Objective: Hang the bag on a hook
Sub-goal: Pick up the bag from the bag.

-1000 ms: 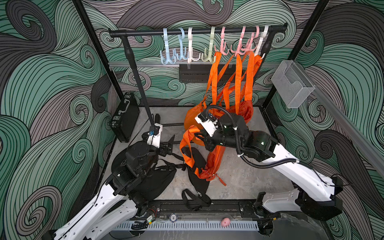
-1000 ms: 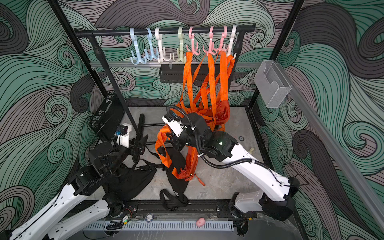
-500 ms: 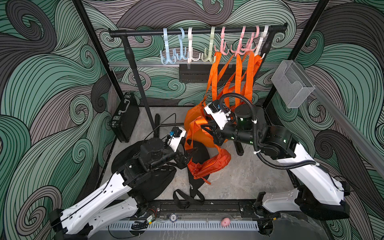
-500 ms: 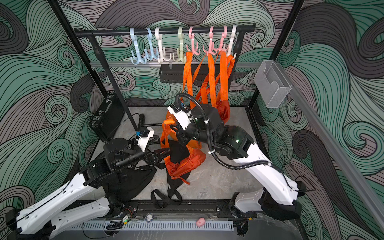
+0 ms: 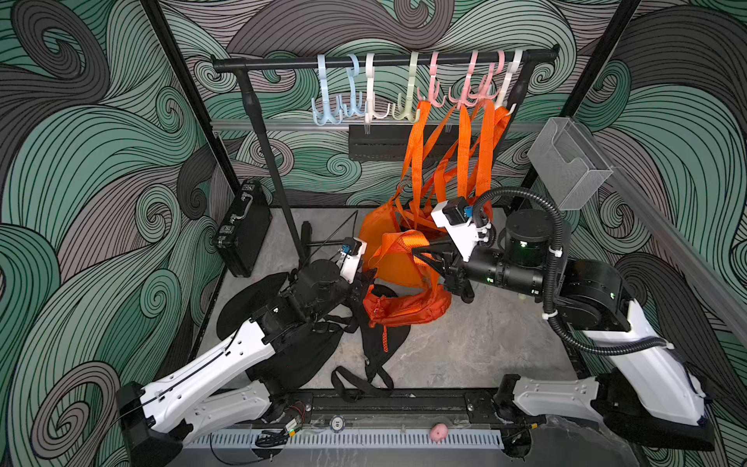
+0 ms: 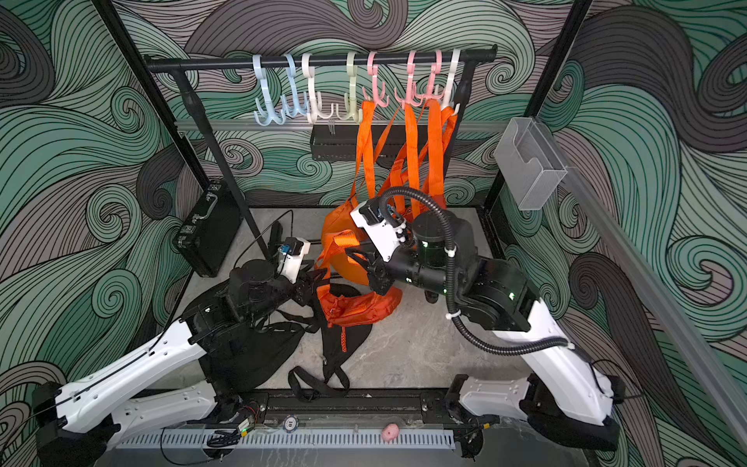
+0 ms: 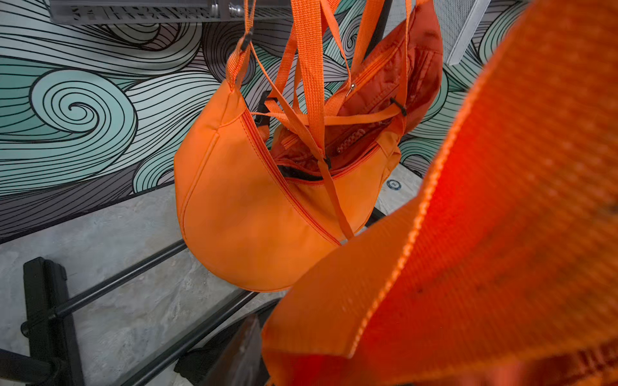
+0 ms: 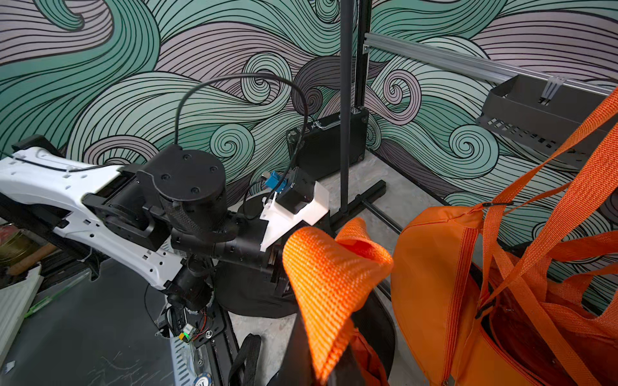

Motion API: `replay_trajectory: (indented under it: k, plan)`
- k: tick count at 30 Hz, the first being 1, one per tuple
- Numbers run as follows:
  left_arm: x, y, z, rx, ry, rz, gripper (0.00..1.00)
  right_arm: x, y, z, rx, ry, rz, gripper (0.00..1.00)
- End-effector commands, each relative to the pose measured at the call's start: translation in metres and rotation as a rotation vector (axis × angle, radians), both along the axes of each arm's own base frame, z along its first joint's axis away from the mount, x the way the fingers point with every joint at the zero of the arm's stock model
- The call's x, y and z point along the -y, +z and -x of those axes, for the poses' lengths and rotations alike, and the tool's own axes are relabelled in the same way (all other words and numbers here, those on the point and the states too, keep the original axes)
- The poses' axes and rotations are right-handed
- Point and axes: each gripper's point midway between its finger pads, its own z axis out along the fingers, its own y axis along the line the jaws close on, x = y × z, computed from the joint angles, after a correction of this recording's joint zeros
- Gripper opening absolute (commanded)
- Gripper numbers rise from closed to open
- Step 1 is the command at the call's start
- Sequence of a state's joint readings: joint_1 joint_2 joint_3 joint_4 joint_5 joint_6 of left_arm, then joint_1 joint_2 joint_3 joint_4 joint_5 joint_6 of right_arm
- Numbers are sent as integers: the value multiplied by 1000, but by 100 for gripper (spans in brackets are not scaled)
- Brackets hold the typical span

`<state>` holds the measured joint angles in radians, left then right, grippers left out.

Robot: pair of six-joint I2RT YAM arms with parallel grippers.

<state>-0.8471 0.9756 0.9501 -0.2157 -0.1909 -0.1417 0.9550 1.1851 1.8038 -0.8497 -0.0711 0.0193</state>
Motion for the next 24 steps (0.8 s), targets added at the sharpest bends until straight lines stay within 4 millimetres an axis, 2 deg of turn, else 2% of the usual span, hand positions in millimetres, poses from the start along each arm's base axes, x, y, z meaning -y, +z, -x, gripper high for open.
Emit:
replay_trajectory:
  k: [1,4,8,13,18,20,22,24]
  plan:
    - [1,34,0,68,-10,43,29,0,-8,-3,-16,-16,2,0]
    - [5,41,11,76,-73,52,14,8,-18,-13,-47,-72,6,0]
    - [8,43,32,58,-176,53,0,19,-41,-31,-135,-145,0,0]
    - [-2,47,52,26,-227,33,0,32,-62,-50,-218,-210,-27,6]
    - [-24,73,49,45,-134,12,0,35,-84,-54,-272,-200,-15,29]
    - [-26,85,47,46,-118,2,0,30,-76,-50,-253,-150,-50,40]
    - [-24,99,47,44,-133,-6,0,26,-57,-48,-198,-109,-89,52]
    - [-16,109,52,33,-183,-24,0,21,-37,-46,-141,-63,-112,58]
